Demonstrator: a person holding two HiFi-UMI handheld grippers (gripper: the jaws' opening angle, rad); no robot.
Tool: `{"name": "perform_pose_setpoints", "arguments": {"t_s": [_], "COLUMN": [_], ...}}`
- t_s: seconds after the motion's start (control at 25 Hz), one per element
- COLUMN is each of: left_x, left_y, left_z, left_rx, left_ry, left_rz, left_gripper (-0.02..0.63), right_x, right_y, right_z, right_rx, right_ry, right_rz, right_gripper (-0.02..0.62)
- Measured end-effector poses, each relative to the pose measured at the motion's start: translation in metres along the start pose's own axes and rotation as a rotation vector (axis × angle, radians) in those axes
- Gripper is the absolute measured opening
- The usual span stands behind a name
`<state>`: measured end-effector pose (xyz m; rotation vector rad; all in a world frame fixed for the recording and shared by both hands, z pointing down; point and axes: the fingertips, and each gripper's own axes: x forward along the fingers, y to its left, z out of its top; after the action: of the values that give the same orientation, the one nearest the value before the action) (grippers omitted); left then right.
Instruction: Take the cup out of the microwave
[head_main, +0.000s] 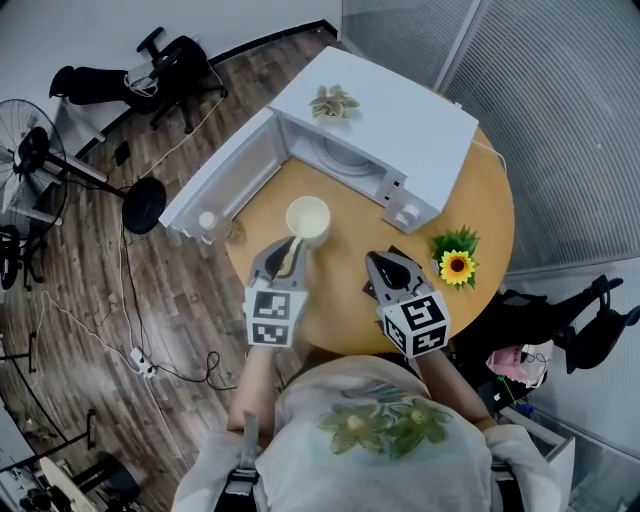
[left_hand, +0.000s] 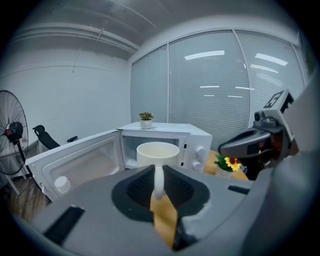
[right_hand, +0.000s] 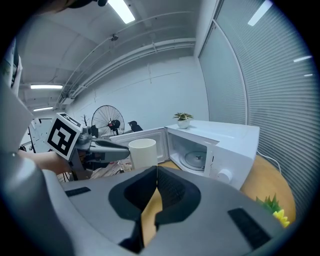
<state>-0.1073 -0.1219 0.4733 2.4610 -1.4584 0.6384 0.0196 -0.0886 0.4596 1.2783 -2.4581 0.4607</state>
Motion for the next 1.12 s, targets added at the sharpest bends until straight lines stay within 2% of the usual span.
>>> {"name": "perform_pose_setpoints", "arguments": {"t_s": [0.8, 1.12], "left_x": [0.007, 0.017], "left_y": [0.010, 0.015], "left_z": [-0.050, -0.084], "left_rx": [-0.047, -0.111], "left_ry": [0.051, 0.079], "left_rz": [0.011, 0.036], "left_gripper": [0.052, 0.052], "right_x": [0.018, 0.024], "right_y": [0.012, 0.016], "right_z": [-0.009, -0.013], "right_rx": [-0.021, -0.024], "right_ry": [0.044, 0.065], "right_rz": [0.030, 0.040], "right_gripper": [0.017, 0.017]}}
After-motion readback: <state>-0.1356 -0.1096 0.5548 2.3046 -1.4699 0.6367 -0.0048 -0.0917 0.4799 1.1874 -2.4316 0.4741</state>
